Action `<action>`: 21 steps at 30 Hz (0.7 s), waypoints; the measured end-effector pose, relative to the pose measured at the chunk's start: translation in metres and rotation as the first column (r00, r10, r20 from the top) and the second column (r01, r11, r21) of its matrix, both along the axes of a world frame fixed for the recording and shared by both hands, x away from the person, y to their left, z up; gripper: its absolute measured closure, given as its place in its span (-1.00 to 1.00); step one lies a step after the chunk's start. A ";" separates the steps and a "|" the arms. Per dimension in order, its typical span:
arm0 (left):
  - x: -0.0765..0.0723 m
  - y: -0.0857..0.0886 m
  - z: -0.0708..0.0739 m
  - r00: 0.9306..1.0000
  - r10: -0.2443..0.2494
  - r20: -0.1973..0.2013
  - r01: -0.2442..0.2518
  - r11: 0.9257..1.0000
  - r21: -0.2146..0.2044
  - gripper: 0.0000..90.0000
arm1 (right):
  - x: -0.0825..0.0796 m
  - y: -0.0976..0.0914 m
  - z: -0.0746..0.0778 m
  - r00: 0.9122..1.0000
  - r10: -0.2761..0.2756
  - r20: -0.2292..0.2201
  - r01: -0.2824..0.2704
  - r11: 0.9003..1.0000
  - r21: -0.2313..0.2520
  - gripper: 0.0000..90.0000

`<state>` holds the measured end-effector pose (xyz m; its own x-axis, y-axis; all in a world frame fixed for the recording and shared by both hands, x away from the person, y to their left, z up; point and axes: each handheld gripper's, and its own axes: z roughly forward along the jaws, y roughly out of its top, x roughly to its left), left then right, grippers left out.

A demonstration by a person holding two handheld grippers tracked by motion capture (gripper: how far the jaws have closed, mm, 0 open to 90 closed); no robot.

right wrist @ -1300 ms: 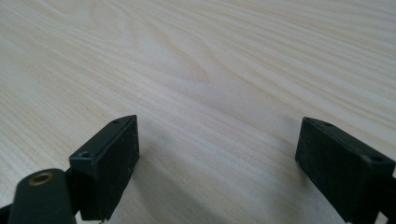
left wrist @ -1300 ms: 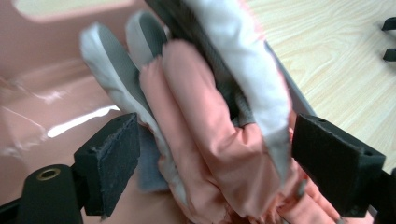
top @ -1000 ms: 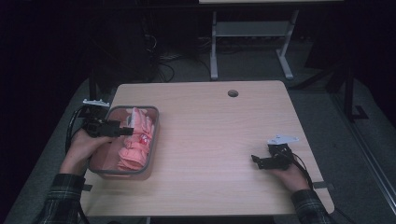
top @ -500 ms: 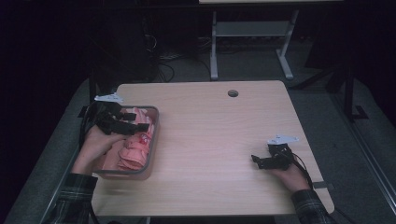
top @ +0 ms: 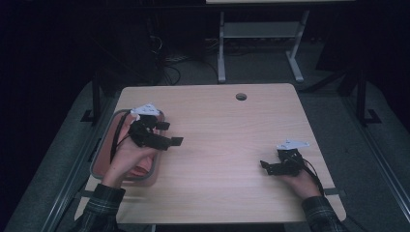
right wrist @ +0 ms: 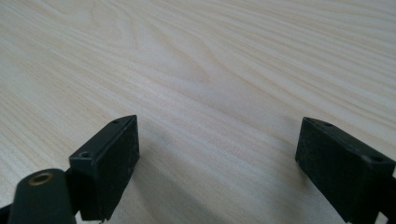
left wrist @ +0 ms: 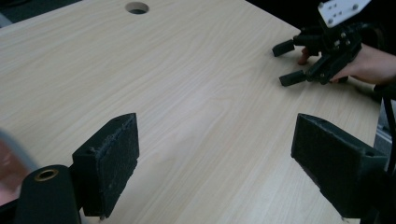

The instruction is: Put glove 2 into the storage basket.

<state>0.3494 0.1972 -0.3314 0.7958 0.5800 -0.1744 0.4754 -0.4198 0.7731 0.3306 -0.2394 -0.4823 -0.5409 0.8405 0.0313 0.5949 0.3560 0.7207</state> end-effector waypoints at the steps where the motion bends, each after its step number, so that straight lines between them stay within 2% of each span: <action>1: -0.001 -0.004 -0.002 1.000 -0.006 0.000 0.006 1.000 0.007 -0.68 | 0.000 0.000 0.000 1.000 0.000 -0.001 0.000 1.000 0.001 -0.71; 10: -0.008 -0.039 -0.024 0.998 -0.055 0.000 0.055 0.998 0.021 -0.68 | 0.000 0.000 0.000 1.000 0.002 0.003 -0.002 1.000 -0.001 -0.71; 21: -0.017 -0.066 -0.058 0.997 -0.080 -0.010 0.080 0.995 0.057 -0.68 | 0.000 0.000 0.000 1.000 0.001 0.004 -0.001 1.000 -0.003 -0.72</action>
<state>0.3321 0.1315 -0.3899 0.8389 0.5235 -0.1489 0.4440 -0.5000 0.7435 0.3305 -0.2394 -0.4824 -0.5414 0.8403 0.0268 0.5917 0.3582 0.7222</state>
